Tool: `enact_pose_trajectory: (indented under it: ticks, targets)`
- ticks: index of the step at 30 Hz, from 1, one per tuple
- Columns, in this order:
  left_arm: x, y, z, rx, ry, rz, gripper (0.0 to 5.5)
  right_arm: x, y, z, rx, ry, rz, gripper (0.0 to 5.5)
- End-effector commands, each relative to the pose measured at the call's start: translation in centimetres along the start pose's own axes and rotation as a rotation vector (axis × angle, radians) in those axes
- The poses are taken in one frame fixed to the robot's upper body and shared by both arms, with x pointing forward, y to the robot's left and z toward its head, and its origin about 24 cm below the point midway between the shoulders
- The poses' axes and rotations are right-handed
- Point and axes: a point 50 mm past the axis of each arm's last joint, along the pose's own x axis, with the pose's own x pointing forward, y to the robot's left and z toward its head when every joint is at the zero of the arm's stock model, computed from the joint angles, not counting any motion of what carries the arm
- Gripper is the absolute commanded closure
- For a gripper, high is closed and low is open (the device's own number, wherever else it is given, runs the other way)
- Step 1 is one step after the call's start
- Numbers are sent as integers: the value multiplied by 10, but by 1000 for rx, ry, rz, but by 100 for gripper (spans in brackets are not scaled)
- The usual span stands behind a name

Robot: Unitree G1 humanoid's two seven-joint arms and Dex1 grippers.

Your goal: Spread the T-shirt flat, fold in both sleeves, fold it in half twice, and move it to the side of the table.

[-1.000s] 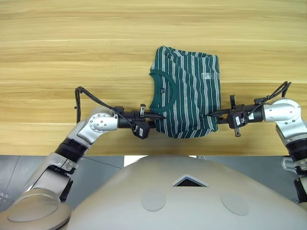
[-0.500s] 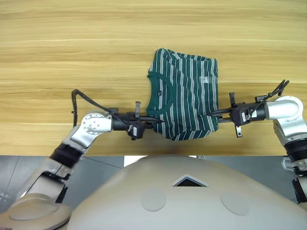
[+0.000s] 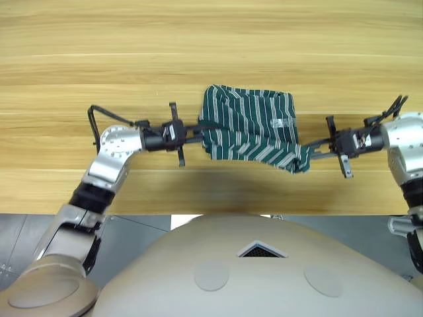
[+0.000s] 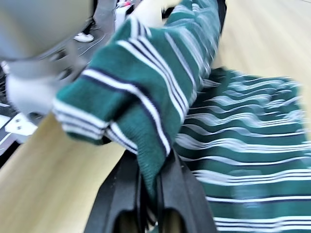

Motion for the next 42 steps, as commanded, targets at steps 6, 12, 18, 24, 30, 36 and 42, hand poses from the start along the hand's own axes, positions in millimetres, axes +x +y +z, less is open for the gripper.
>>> enact_pose_trajectory:
  ticks: [6, 12, 18, 24, 30, 36, 42]
  targets:
    - [11, 65, -27, -149, 142, 139, 550, -9, -79, -2, 219, -56, -193, 542]
    - [19, 66, -34, -198, 157, 124, 526, -10, -83, -16, 293, -38, -287, 446]
    - [26, 68, -31, -303, 84, 135, 430, -16, -85, -22, 329, -84, -428, 340]
    - [30, 63, -37, -498, 7, 164, 338, -18, -83, -23, 253, -134, -531, 241]
    - [30, 65, -39, -631, -48, 241, 241, -15, -64, -32, 90, 43, -464, 149]
    - [32, 69, -38, -739, -128, 325, 140, -31, -54, -23, -21, 31, -460, 149]
    - [25, 86, -31, -783, -225, 471, 55, -26, -67, 3, -161, -150, -534, 149]
